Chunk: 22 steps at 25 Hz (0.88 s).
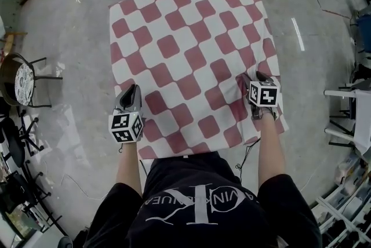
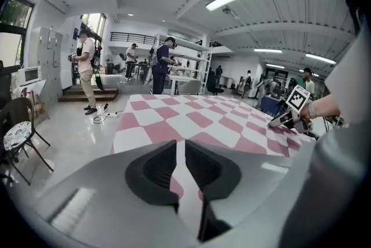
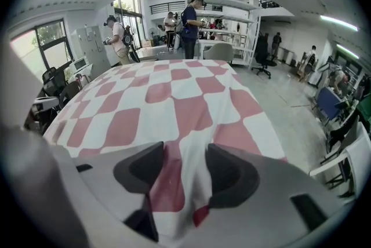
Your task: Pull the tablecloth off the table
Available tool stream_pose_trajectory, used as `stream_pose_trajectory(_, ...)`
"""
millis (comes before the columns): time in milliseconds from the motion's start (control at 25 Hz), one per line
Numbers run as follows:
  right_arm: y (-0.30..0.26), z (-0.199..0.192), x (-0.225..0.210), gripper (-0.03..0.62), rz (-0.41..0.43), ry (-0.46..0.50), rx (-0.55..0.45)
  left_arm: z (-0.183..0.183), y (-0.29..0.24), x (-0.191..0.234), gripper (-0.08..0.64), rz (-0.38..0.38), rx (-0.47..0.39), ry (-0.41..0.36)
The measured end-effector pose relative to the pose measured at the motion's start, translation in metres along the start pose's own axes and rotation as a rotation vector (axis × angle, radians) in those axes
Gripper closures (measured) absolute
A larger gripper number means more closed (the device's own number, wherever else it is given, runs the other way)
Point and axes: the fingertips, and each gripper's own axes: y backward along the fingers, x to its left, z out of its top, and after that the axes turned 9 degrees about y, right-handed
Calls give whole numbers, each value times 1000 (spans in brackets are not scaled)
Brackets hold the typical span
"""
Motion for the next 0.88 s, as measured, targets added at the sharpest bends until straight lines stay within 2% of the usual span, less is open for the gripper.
stream_pose_trajectory(40,-1,0,0,349,2,4,1,-3,-5,2,505,-5,27,0)
stream_pose_trajectory(120,-3,0,-1,385,4,14,3,-7,-19,3,364,-24,76,6)
stream_pose_trajectory(200,-5,0,-2,421,4,31,9,-9,-31,5,320,-32,106,-7)
stream_pose_trajectory(400,-3,3,7,462,-14,58,19,-14,-46,21,220,-12,170,-45)
stream_pose_trajectory(600,-5,4,12,471,-26,51,4,-21,-54,42,163,53,251,-21)
stream_pose_trajectory(880,-6,4,11,471,-26,55,-8,-29,-57,26,153,34,314,-39)
